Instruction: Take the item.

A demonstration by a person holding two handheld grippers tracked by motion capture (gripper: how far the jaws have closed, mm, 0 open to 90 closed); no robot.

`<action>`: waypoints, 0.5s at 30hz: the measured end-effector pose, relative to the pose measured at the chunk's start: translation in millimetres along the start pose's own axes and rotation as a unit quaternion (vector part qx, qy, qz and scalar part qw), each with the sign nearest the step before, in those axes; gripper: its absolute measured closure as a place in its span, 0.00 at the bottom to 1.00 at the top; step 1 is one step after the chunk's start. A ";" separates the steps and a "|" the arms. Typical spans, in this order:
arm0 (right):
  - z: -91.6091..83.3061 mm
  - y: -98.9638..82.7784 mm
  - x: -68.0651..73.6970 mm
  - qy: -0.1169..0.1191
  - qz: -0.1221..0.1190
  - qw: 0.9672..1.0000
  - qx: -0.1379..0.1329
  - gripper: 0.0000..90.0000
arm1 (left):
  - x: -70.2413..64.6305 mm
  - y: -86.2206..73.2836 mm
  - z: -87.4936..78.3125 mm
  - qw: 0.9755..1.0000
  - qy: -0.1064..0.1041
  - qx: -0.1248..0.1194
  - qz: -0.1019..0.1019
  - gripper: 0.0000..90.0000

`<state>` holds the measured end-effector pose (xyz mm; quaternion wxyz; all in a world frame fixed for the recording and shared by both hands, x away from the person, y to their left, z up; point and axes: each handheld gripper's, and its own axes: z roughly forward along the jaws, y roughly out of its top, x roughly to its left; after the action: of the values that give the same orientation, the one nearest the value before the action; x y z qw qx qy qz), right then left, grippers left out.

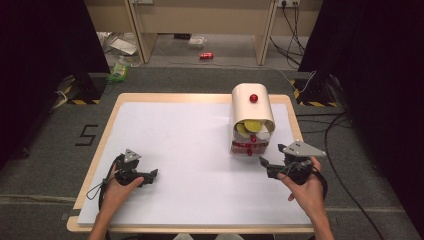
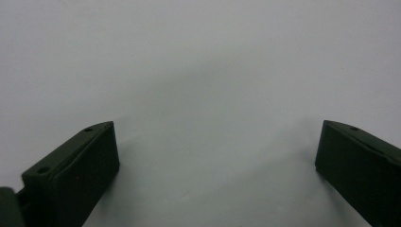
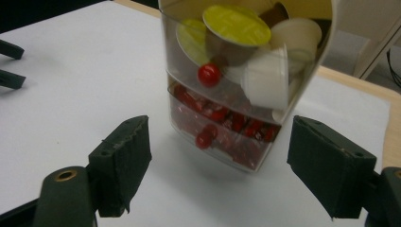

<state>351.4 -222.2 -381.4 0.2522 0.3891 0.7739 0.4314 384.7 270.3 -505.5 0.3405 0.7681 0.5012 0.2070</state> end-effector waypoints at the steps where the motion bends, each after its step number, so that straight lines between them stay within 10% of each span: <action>1: 0.7 3.3 1.0 0.001 -0.002 1.000 -0.002 0.25 | 0.0 0.0 0.0 1.000 0.000 0.000 0.000 0.00; 15: 7.3 32.6 2.3 0.008 -0.013 1.000 -0.016 0.25 | -0.1 0.0 0.0 1.000 0.000 0.000 0.000 0.00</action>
<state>368.0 -206.3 -357.1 0.2579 0.3720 0.7736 0.4435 384.6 270.3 -505.5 0.3403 0.7682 0.5011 0.2075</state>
